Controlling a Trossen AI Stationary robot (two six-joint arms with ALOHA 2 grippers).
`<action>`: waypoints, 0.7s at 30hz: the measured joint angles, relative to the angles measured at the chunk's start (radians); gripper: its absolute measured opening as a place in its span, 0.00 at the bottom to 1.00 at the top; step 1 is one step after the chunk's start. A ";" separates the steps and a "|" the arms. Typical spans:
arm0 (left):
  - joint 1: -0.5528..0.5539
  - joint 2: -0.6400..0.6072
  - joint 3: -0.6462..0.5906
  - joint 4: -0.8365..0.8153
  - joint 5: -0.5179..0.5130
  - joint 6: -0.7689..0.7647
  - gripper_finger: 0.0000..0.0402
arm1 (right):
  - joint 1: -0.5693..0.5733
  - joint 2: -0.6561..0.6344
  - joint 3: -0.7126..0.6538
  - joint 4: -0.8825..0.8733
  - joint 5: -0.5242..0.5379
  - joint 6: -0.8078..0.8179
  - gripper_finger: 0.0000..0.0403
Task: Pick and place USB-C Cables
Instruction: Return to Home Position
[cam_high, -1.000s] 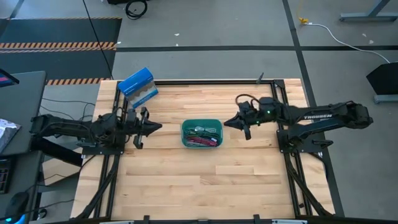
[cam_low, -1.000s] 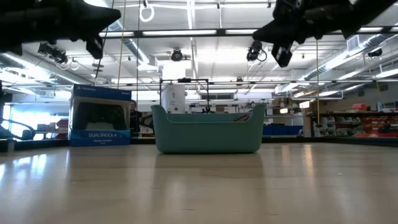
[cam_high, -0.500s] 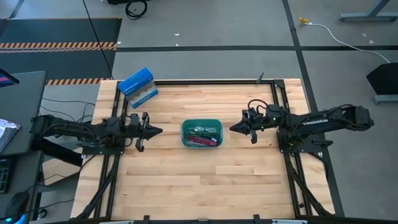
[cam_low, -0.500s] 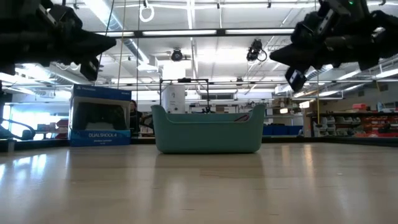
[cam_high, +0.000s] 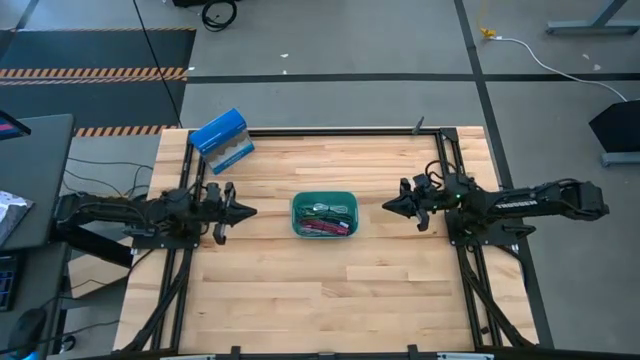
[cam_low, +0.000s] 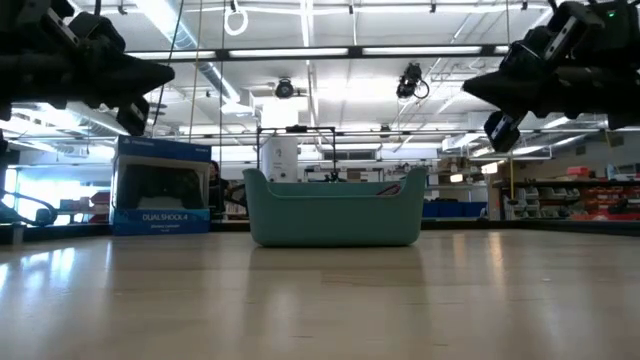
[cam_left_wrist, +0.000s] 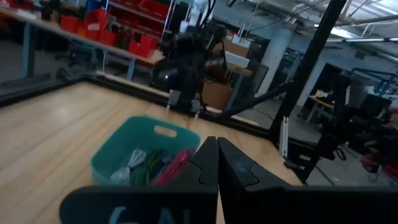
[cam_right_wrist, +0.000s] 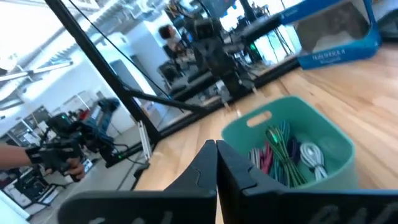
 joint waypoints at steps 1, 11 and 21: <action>0.000 -0.026 0.004 -0.044 0.000 -0.003 0.00 | 0.000 -0.020 0.000 -0.009 0.000 0.004 0.00; -0.002 -0.258 0.221 -0.603 -0.092 0.081 0.00 | 0.009 -0.279 0.073 -0.488 0.027 -0.065 0.00; -0.001 -0.342 0.000 -0.339 -0.111 0.048 0.00 | 0.058 -0.464 0.057 -0.717 0.086 -0.106 0.00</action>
